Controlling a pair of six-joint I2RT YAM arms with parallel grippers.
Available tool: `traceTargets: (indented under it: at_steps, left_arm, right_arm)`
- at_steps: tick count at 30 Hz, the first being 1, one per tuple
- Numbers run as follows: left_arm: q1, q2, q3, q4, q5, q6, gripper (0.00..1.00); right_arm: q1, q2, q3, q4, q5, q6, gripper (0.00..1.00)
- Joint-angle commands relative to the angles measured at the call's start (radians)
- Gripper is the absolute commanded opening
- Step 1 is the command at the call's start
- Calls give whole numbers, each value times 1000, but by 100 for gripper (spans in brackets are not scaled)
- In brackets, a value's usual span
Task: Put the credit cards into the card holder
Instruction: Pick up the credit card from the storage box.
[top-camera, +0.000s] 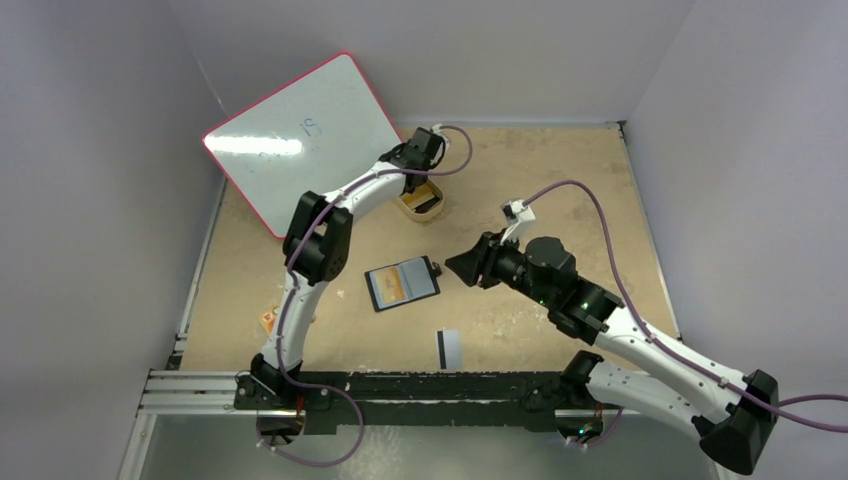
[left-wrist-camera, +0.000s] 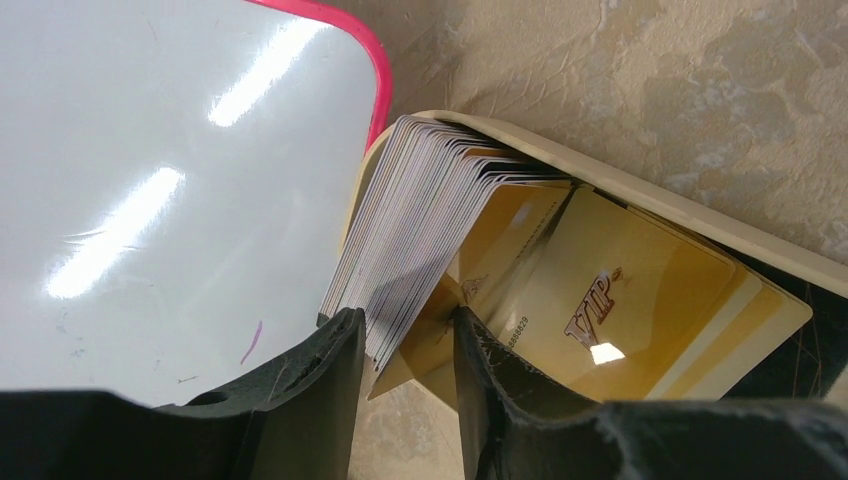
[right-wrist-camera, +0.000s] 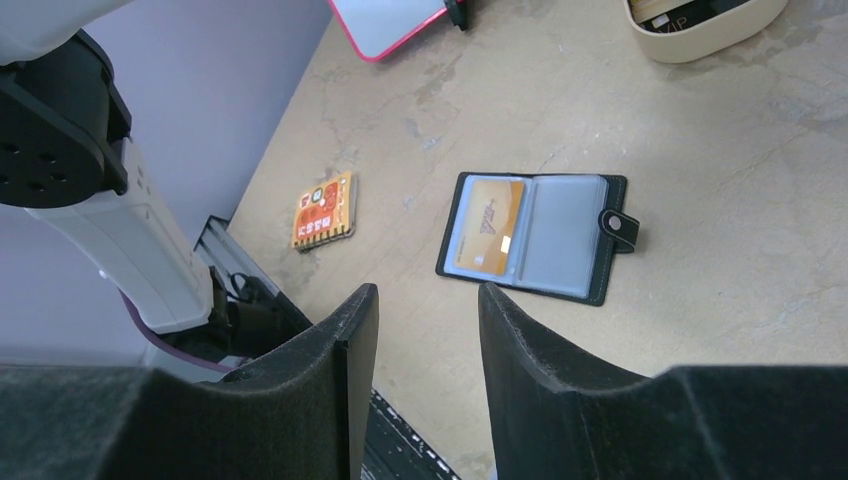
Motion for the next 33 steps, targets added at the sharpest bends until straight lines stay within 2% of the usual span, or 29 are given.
traceTargets:
  at_steps: [1, 8, 12, 15, 16, 18, 22, 25, 27, 33]
  left_arm:
    - [3, -92, 44, 38, -16, 3, 36]
    - [-15, -133, -5, 47, -23, -5, 31]
    - [-19, -141, -8, 36, -19, -11, 23]
    - [-30, -148, -10, 20, -3, -17, 11]
    - [-31, -151, -14, 17, 3, -17, 11]
    - [-32, -152, -21, 15, 32, -14, 15]
    - [-29, -127, -29, 27, 45, -14, 39]
    - [-26, -101, -25, 34, 44, -14, 49]
    - [-25, -85, -21, 41, 39, -10, 52]
    - [-17, -30, 9, 49, 11, 7, 53]
  right_arm:
    - [2, 0, 6, 61, 17, 0, 44]
    - [2, 6, 0, 74, 9, 3, 44]
    - [2, 7, -1, 78, 4, 3, 45]
    - [2, 9, -4, 82, 4, 1, 45]
    - [2, 11, -3, 84, 3, 3, 45]
    - [2, 14, -4, 86, -4, 3, 45]
    - [2, 9, -4, 82, -8, 9, 45]
    - [2, -1, -3, 76, 0, 9, 45]
    - [2, -3, 3, 68, 6, 6, 45]
    - [1, 7, 24, 60, 16, -6, 45]
